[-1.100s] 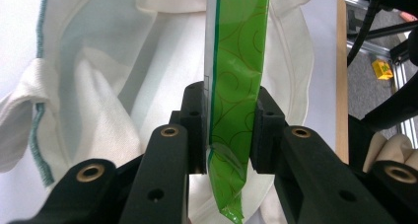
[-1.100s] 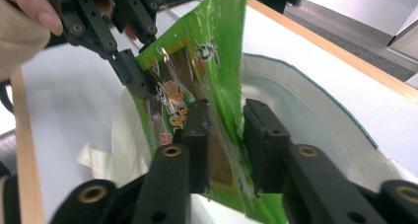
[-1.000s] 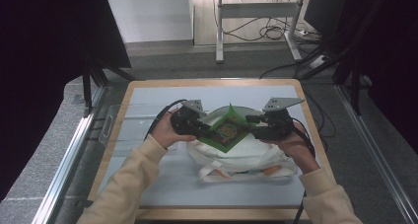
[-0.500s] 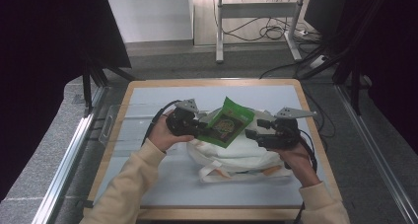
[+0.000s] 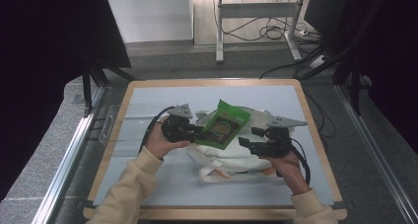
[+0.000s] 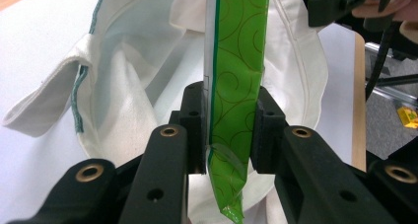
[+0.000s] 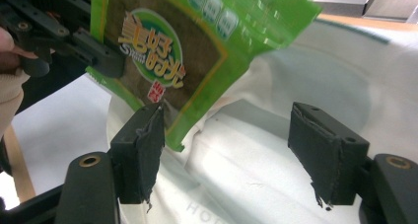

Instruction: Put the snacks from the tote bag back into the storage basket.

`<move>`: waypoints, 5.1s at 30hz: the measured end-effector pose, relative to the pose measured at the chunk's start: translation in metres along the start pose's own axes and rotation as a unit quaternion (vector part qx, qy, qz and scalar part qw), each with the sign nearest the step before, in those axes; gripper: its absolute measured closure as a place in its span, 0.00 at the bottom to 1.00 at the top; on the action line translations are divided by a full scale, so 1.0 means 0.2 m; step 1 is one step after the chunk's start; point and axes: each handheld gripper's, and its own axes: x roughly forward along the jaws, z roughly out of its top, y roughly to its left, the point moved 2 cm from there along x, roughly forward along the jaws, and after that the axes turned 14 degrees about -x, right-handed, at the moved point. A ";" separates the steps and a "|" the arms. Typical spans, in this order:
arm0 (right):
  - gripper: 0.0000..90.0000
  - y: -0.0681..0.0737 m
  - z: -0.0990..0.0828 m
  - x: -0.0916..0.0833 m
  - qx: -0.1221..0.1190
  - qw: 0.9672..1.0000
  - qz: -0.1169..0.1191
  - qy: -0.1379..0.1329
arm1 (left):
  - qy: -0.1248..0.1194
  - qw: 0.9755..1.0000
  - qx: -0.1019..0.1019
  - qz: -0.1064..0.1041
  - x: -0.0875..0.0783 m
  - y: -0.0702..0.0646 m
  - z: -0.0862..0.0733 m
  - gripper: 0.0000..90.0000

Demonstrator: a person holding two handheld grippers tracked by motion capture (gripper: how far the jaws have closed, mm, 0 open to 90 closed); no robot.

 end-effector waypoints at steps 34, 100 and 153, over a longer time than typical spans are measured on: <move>0.32 0.09 -0.04 0.07 -0.021 0.999 0.030 0.000 | -0.043 0.999 -0.009 -0.032 0.00 -0.03 -0.12 0.81; 0.80 0.05 0.01 0.04 -0.085 0.992 0.093 -0.010 | -0.071 0.997 -0.013 -0.002 0.00 -0.01 -0.12 0.46; 0.80 -0.04 0.07 0.14 -0.166 0.971 0.095 0.146 | -0.026 0.997 0.066 0.020 -0.10 -0.06 0.21 0.41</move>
